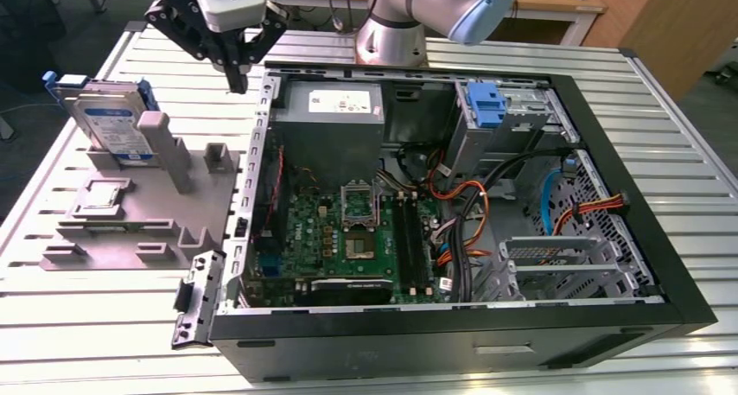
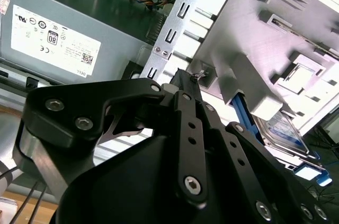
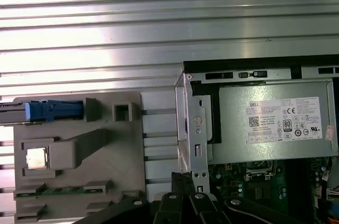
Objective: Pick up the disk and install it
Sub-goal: 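Reach for the disk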
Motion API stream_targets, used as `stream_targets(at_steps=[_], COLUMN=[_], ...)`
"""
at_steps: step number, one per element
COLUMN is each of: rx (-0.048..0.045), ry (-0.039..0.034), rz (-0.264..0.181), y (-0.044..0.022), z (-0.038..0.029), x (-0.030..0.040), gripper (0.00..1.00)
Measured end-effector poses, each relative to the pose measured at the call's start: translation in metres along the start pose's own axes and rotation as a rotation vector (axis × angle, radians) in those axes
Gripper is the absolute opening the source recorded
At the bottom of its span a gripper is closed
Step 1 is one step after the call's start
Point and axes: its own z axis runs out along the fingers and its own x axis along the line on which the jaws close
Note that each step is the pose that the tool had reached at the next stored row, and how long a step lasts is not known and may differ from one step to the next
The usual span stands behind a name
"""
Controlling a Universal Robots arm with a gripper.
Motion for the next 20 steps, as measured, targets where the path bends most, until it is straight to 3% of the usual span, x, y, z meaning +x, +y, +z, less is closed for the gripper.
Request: stream_targets(at_steps=[2, 11, 20], rx=[-0.0001, -0.0001, 0.0], ry=[0.0, 0.0, 0.0001], rz=[0.0, 0.0, 0.0], y=[-0.0005, -0.0006, -0.0012], z=[0.0005, 0.0006, 0.0007], x=[0.0061, 0.0078, 0.0158], gripper=[0.1, 0.1, 0.1])
